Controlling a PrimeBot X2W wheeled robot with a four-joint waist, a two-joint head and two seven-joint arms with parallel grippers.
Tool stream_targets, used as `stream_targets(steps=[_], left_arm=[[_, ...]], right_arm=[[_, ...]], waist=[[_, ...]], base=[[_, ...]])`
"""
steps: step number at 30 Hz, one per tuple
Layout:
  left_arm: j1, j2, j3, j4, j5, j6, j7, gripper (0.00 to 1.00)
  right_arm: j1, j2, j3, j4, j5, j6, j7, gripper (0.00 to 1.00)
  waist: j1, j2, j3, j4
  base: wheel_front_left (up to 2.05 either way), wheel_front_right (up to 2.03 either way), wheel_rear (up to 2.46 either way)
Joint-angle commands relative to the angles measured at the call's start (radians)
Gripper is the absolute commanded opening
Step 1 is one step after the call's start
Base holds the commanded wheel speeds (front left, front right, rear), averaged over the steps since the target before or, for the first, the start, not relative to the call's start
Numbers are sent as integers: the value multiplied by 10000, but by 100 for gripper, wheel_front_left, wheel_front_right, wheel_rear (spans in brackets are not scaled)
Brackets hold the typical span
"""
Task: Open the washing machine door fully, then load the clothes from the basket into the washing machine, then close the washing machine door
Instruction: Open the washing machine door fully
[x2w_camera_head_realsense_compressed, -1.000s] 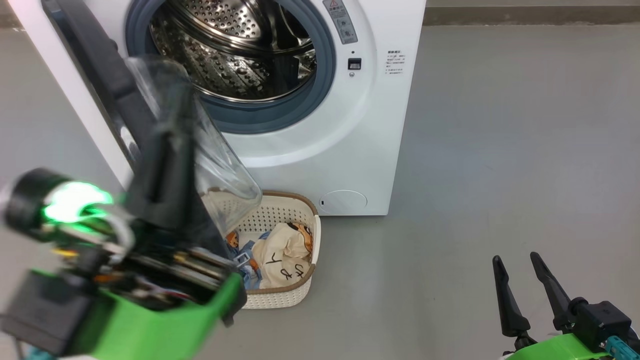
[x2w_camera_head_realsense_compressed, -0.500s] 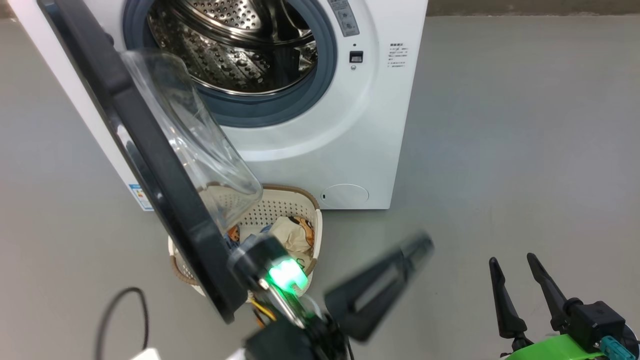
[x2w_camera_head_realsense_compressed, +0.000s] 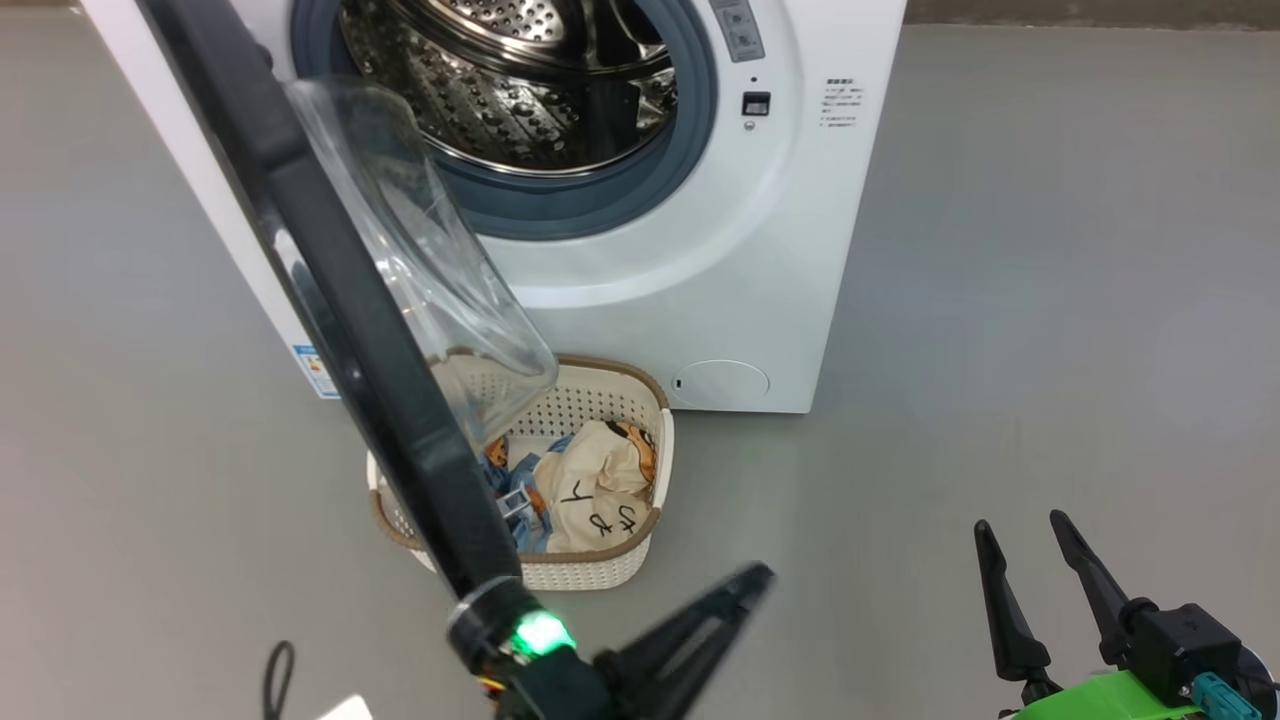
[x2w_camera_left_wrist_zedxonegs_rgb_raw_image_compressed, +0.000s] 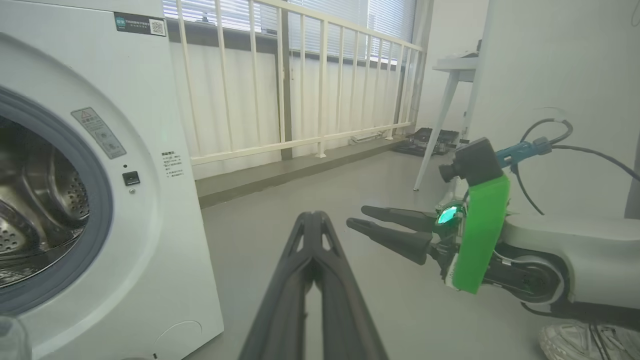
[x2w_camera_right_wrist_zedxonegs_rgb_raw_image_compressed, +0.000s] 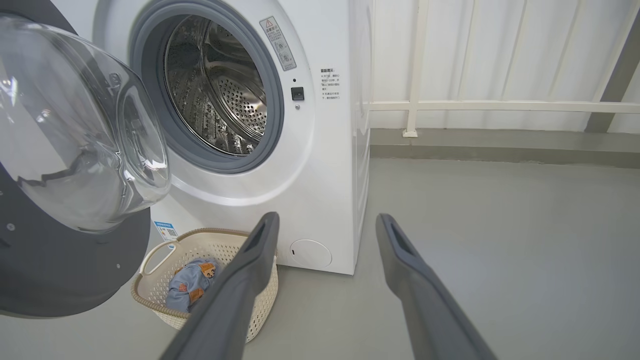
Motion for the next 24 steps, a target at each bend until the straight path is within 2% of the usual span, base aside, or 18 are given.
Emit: stream_targets(steps=[1, 8, 24], left_arm=[[-161, 149, 582, 43, -3, 220, -140, 0], [-224, -1, 1343, 850, -12, 781, -263, 0], [-658, -270, 1989, 1957, -297, 1009, -299, 0]], right_arm=[[-294, -87, 281, -190, -80, 14, -120, 100], [-288, -87, 273, -96, -58, 14, -120, 100], [-337, -87, 366, -30, -15, 14, -120, 100]], waist=[[0, 0, -5, 89], [0, 0, -44, 308], [0, 0, 125, 466]], base=[[0, 0, 0], [0, 0, 0], [0, 0, 0]])
